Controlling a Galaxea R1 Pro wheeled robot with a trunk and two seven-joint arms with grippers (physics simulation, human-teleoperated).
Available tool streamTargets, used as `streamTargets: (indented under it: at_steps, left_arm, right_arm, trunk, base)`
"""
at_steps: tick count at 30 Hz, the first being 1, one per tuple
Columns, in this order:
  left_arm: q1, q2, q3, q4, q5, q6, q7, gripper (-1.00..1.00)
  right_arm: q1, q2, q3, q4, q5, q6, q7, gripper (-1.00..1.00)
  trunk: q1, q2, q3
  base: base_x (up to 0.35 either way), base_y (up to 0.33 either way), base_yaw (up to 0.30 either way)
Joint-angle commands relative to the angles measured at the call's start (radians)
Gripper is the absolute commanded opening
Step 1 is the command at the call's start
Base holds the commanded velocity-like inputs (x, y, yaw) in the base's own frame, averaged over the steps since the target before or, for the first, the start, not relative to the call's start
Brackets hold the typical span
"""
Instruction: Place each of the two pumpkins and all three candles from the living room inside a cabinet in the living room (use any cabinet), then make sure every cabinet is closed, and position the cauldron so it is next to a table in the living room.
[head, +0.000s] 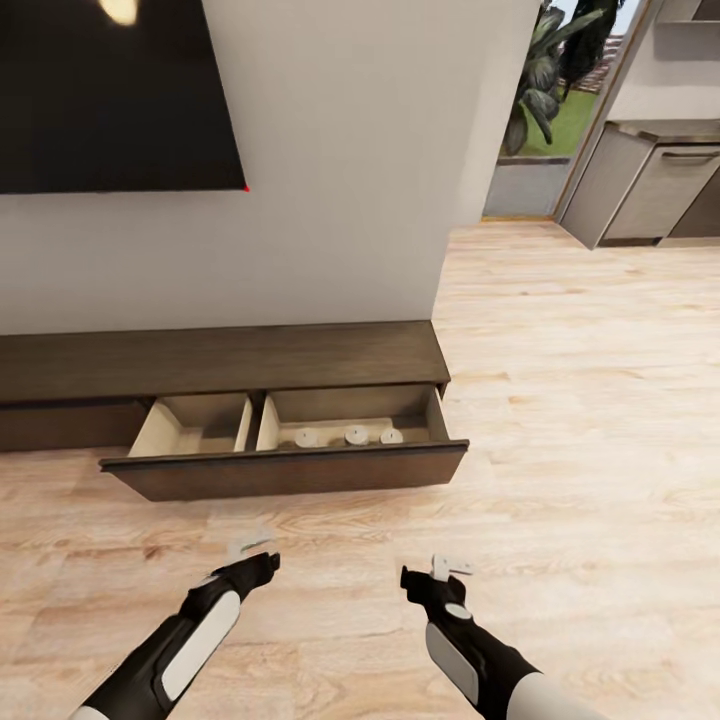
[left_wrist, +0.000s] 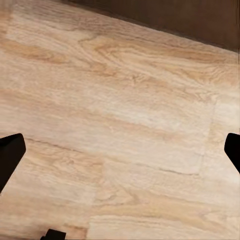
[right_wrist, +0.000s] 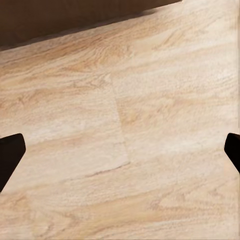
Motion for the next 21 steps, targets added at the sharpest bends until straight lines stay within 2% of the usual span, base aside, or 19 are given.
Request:
streamTargets:
  at_steps: [1, 4, 8, 13, 15, 21]
  left_arm:
    - [-0.001, 0.001, -0.032, 0.005, 0.004, -0.028, 0.008, 1.00]
    - [-0.001, 0.001, -0.066, 0.010, -0.016, -0.079, 0.007, 1.00]
    - [-0.001, 0.001, -0.082, 0.011, -0.086, -0.160, 0.007, 1.00]
    - [-0.001, -0.017, -0.095, 0.012, -0.118, -0.206, 0.009, 1.00]
    - [-0.001, -0.022, -0.099, 0.013, -0.130, -0.218, 0.009, 1.00]
    - [-0.001, -0.027, -0.114, 0.093, -0.167, -0.326, 0.010, 1.00]
  right_arm:
    - [-0.001, 0.000, 0.009, 0.000, -0.002, -0.014, -0.006, 1.00]
    - [-0.001, 0.001, 0.009, -0.001, 0.009, -0.021, -0.006, 1.00]
    - [-0.002, 0.001, 0.008, -0.004, 0.038, -0.065, -0.006, 1.00]
    - [-0.002, 0.002, 0.005, -0.008, 0.161, -0.103, -0.006, 1.00]
    - [-0.002, 0.003, 0.004, -0.005, 0.189, -0.127, -0.007, 1.00]
    - [-0.002, 0.003, 0.005, -0.002, 0.213, -0.221, -0.006, 1.00]
  trunk:
    - [0.000, -0.001, -0.001]
    - [0.000, -0.001, -0.001]
    - [0.004, -0.008, -0.004]
    - [0.023, -0.043, -0.020]
    - [0.031, -0.057, -0.026]
    - [0.054, -0.099, -0.045]
  base:
    - [0.000, 0.000, 0.000]
    - [0.000, 0.000, 0.000]
    - [0.000, 0.000, 0.000]
    - [0.000, 0.000, 0.000]
    - [0.000, 0.000, 0.000]
    - [0.000, 0.000, 0.000]
